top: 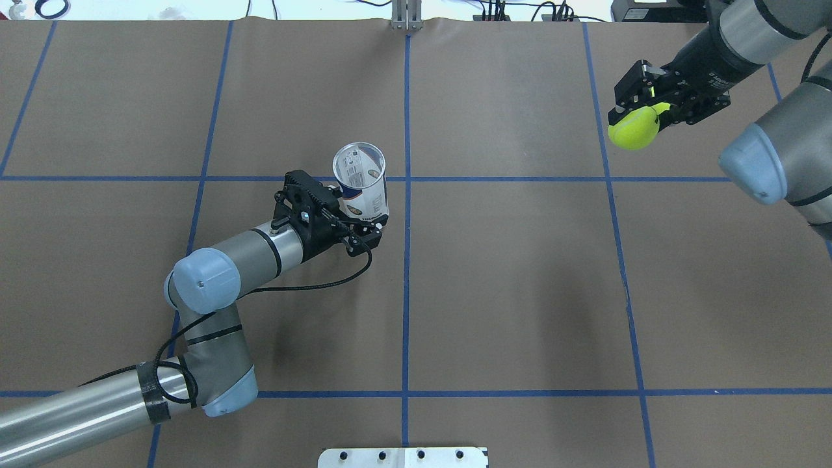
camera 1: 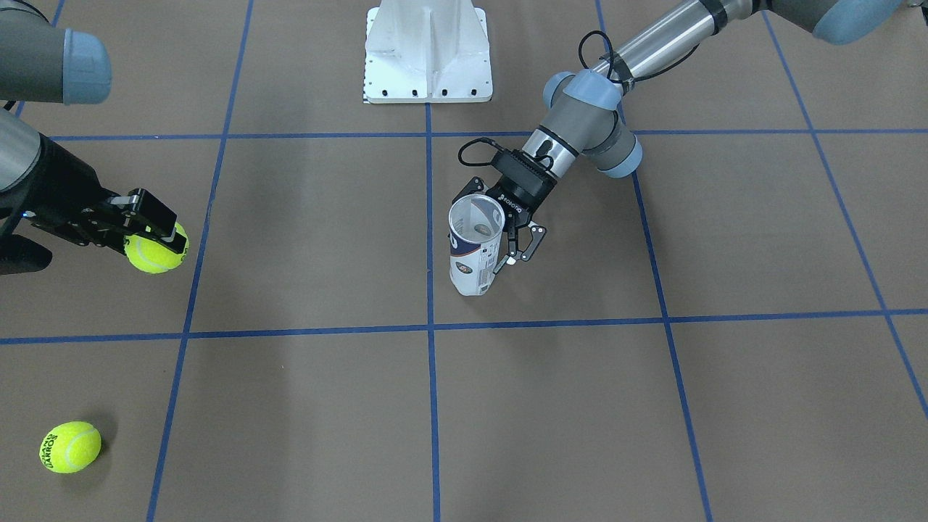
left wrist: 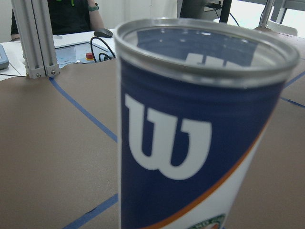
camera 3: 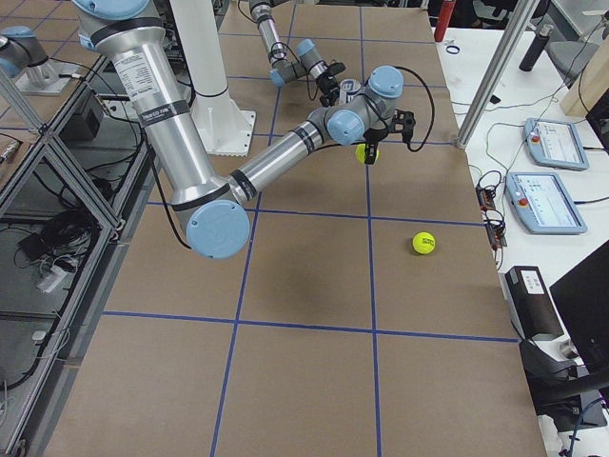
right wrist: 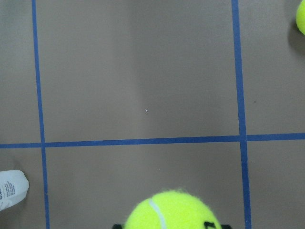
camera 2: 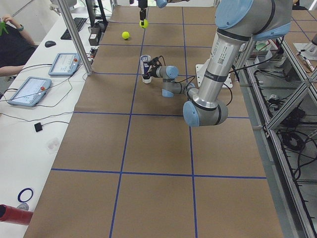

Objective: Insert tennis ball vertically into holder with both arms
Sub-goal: 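Carry the ball with the right gripper over the can's opening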

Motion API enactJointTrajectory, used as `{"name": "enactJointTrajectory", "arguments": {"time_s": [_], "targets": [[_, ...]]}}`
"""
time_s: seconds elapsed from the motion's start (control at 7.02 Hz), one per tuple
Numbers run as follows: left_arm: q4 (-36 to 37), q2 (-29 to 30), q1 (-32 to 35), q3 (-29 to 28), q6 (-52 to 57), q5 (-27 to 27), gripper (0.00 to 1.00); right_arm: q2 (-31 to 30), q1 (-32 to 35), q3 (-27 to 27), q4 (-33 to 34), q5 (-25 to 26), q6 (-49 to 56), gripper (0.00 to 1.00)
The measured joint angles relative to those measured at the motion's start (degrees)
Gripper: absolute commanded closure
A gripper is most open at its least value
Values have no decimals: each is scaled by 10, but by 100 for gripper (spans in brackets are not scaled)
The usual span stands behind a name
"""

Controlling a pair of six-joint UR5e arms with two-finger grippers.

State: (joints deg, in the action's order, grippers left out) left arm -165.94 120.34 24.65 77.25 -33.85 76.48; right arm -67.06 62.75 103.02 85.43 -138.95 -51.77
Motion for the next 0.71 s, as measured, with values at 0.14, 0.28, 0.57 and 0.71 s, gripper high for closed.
{"name": "enactJointTrajectory", "arguments": {"time_s": [0.14,0.28,0.57,0.71], "targets": [[0,0,3,0,0,0,2,0,0,0,0,0,0,100],[0,1,6,-1,0,0,2,0,0,0,0,0,0,100],[-1,1,7,-2,0,0,2,3,-1,1,0,-1,0,100],[-1,2,6,-5,-1,1,2,10,-2,0,0,-2,0,100]]}}
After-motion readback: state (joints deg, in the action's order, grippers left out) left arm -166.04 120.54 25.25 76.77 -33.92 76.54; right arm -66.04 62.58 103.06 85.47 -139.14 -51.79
